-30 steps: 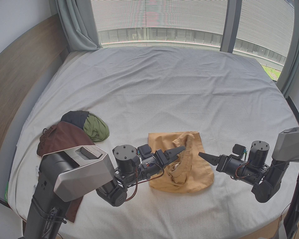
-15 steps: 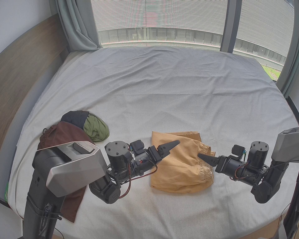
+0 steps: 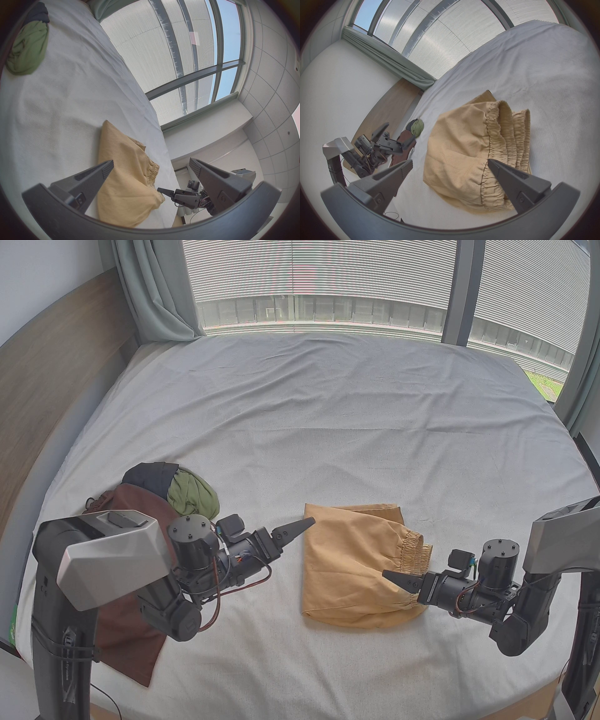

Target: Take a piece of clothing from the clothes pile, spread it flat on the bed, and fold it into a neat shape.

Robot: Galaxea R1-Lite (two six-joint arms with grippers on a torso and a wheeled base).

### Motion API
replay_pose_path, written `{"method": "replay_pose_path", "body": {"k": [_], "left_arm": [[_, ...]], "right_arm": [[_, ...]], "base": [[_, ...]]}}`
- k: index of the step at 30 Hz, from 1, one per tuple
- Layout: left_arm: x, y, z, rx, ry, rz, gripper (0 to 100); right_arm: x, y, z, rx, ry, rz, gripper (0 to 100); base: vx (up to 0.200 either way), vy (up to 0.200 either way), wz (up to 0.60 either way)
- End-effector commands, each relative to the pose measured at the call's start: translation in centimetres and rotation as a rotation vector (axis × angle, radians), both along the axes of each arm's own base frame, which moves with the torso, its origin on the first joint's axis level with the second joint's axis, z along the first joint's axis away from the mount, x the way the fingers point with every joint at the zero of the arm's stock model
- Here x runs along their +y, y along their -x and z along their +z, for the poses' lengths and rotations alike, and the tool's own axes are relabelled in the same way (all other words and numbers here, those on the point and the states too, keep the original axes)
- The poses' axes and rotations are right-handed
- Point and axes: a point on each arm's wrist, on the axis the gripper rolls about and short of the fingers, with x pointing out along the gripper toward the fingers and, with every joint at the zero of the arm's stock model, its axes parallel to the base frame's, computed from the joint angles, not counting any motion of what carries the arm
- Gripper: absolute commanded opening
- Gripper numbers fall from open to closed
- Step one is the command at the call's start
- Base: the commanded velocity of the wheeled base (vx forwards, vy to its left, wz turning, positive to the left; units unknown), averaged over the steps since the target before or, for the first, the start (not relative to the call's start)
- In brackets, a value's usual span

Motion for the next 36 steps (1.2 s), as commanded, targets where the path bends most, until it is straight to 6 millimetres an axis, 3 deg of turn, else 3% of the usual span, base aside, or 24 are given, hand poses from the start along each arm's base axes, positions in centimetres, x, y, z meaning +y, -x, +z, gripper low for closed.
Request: {"method": "replay_pose_path", "body": {"k": [1, 13, 18, 20, 28, 33, 36], "left_arm": [[2.0, 0.5, 1.5, -0.013, -0.006, 0.032, 100], [6.8, 2.6, 2.6, -0.072, -0.12, 0.024, 100], [7.4, 2.9, 2.4, -0.064, -0.132, 0.021, 100], [7.4, 2.9, 2.5, -0.072, -0.137, 0.021, 100], [7.3, 3.0, 2.3, -0.106, -0.17, 0.017, 100], [7.4, 3.0, 2.5, -0.11, -0.169, 0.021, 100], [7.4, 3.0, 2.5, -0.109, -0.171, 0.026, 100]], "right_arm": [[0.0, 0.1, -2.1, 0.067, 0.024, 0.001, 100], [0.0, 0.1, -5.1, 0.148, 0.071, -0.024, 100], [0.3, 0.1, -5.3, 0.15, 0.072, -0.016, 100], [0.3, 0.1, -5.0, 0.14, 0.069, -0.016, 100], [1.1, 1.8, 1.4, -0.015, 0.004, 0.023, 100], [1.6, 2.5, 1.2, 0.001, 0.01, 0.047, 100], [1.6, 2.2, -0.8, 0.06, 0.034, 0.048, 100]], "base": [[0.0, 0.0, 0.0], [0.0, 0.0, 0.0], [0.0, 0.0, 0.0], [0.0, 0.0, 0.0], [0.0, 0.0, 0.0], [0.0, 0.0, 0.0], [0.0, 0.0, 0.0]]}}
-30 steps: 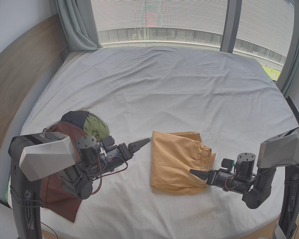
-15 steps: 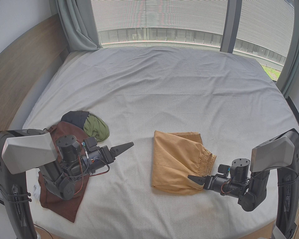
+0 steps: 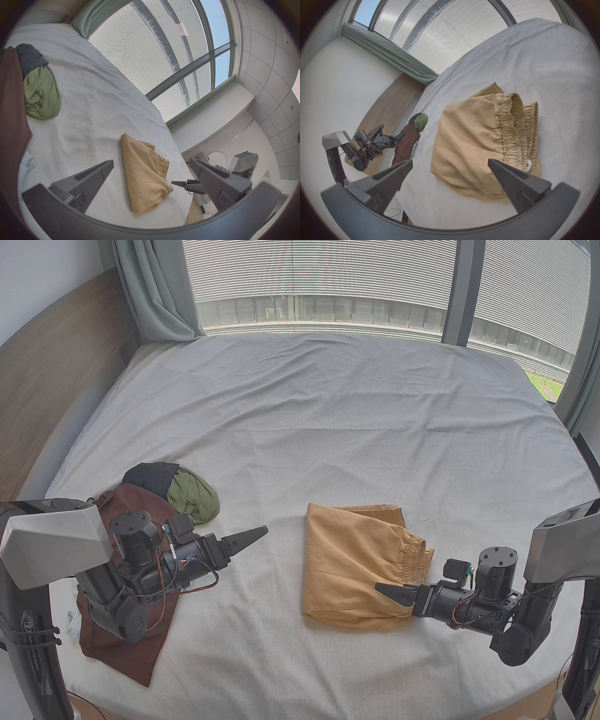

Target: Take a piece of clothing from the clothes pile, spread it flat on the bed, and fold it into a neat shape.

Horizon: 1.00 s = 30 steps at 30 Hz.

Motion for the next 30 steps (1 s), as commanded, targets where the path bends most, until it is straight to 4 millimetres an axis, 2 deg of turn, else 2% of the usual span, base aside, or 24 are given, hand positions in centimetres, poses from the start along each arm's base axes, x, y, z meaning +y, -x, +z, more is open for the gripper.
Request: {"method": "replay_pose_path", "body": {"k": [1, 3, 5, 8, 15, 18, 23, 24, 25, 26, 30], "left_arm": [[0.1, 0.0, 0.0, -0.002, -0.002, 0.007, 100], [0.1, 0.0, -0.1, -0.003, -0.006, 0.005, 100], [0.1, 0.0, -0.2, -0.019, -0.023, 0.005, 100], [0.2, 0.0, -0.3, -0.03, -0.036, 0.004, 100], [0.2, 0.0, -0.3, -0.031, -0.037, 0.006, 100], [0.2, 0.0, -0.3, -0.031, -0.038, 0.006, 100], [0.2, 0.0, -0.3, -0.033, -0.039, 0.009, 100], [0.2, 0.0, -0.3, -0.033, -0.039, 0.009, 100], [0.2, 0.0, -0.3, -0.033, -0.039, 0.009, 100], [0.2, 0.0, -0.3, -0.033, -0.039, 0.009, 100], [0.2, 0.0, -0.2, -0.036, -0.04, 0.011, 100]], "right_arm": [[0.3, 0.1, -2.0, 0.058, 0.026, 0.014, 100], [0.3, 0.0, -3.2, 0.092, 0.042, 0.013, 100], [0.3, -0.2, -5.6, 0.154, 0.071, 0.01, 100], [0.3, -0.5, -7.0, 0.181, 0.084, 0.006, 100], [0.2, -0.7, -7.2, 0.178, 0.092, -0.017, 100], [0.2, -0.6, -6.5, 0.164, 0.086, -0.014, 100], [0.0, 0.5, -2.5, 0.079, 0.049, -0.003, 100], [0.0, 0.5, -2.5, 0.079, 0.049, -0.003, 100], [-0.5, 0.9, -0.7, 0.035, 0.034, -0.011, 100], [-0.7, 1.0, 0.0, 0.014, 0.029, -0.015, 100], [-2.5, 0.5, 0.7, -0.025, 0.041, -0.056, 100]], "base": [[0.0, 0.0, 0.0], [0.0, 0.0, 0.0], [0.0, 0.0, 0.0], [0.0, 0.0, 0.0], [0.0, 0.0, 0.0], [0.0, 0.0, 0.0], [0.0, 0.0, 0.0], [0.0, 0.0, 0.0], [0.0, 0.0, 0.0], [0.0, 0.0, 0.0], [0.0, 0.0, 0.0]]}}
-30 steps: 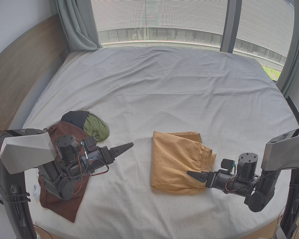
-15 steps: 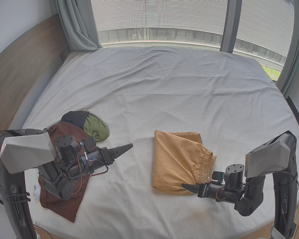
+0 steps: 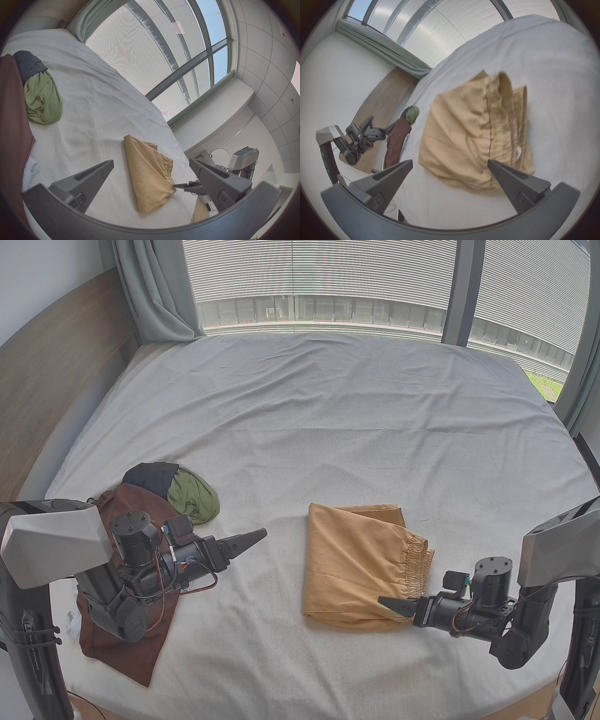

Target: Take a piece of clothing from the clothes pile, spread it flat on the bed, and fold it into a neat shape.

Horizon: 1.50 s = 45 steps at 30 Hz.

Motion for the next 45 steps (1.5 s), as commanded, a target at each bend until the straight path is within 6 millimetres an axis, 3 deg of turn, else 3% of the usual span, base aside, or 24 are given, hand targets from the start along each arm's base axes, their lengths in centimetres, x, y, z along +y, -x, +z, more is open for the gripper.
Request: {"method": "replay_pose_path", "body": {"k": [1, 7, 22, 29, 39, 45], "left_arm": [[0.0, 0.0, 0.0, -0.001, -0.001, 0.002, 100], [0.0, 0.0, -0.1, -0.001, -0.002, 0.003, 100], [0.0, -0.1, -0.1, 0.001, -0.001, 0.003, 100], [0.0, -0.1, -0.2, 0.002, -0.001, 0.002, 100], [0.0, -0.2, -0.4, 0.004, -0.003, 0.003, 100], [0.0, -0.2, -0.3, 0.0, -0.004, 0.005, 100]], "right_arm": [[-2.2, 0.0, 2.8, -0.095, -0.01, -0.041, 100], [-4.4, -0.8, 1.0, -0.072, 0.047, -0.071, 100], [-5.2, -1.0, -2.9, 0.034, 0.104, -0.068, 100], [-4.6, -1.3, -4.1, 0.074, 0.071, -0.027, 100], [-1.6, -3.0, -3.8, 0.127, -0.111, -0.048, 100], [-1.0, -3.4, -3.8, 0.113, -0.112, -0.061, 100]], "base": [[0.0, 0.0, 0.0], [0.0, 0.0, 0.0], [0.0, 0.0, 0.0], [0.0, 0.0, 0.0], [0.0, 0.0, 0.0], [0.0, 0.0, 0.0]]}}
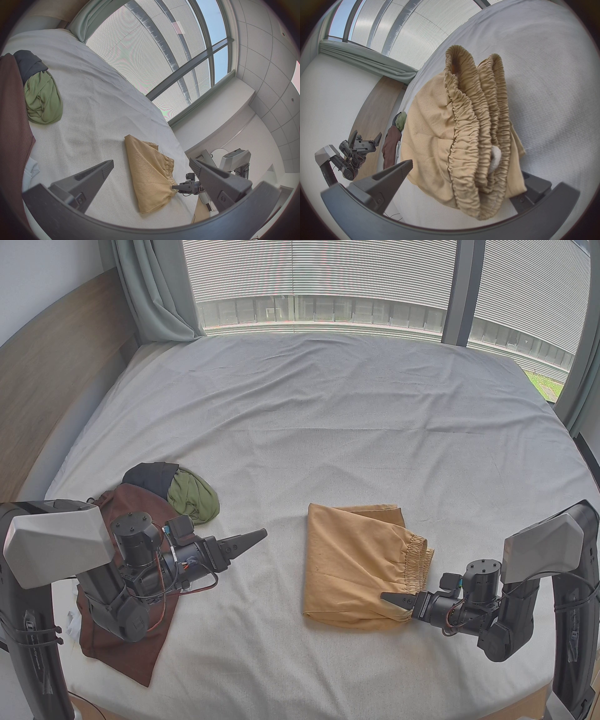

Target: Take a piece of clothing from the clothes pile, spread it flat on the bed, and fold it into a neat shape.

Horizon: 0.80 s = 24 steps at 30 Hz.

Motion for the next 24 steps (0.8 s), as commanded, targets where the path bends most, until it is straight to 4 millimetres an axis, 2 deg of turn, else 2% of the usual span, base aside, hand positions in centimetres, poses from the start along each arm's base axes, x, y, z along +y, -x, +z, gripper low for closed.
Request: {"method": "replay_pose_path", "body": {"k": [1, 8, 9, 24], "left_arm": [[0.02, -0.04, -0.02, -0.001, 0.0, 0.001, 100], [0.03, -0.04, -0.02, -0.001, 0.0, 0.002, 100], [-0.03, -0.03, -0.02, -0.001, 0.0, 0.001, 100], [0.04, 0.0, 0.08, -0.012, -0.006, 0.002, 100]], "right_arm": [[0.53, -0.27, -0.14, -0.01, 0.001, 0.003, 100], [0.54, -0.48, 0.03, -0.022, -0.002, 0.001, 100], [0.55, -0.51, 0.04, -0.024, -0.003, 0.001, 0], [1.16, -0.28, 0.64, -0.04, -0.005, 0.008, 0]], "base": [[0.0, 0.0, 0.0], [0.0, 0.0, 0.0], [0.0, 0.0, 0.0], [0.0, 0.0, 0.0]]}}
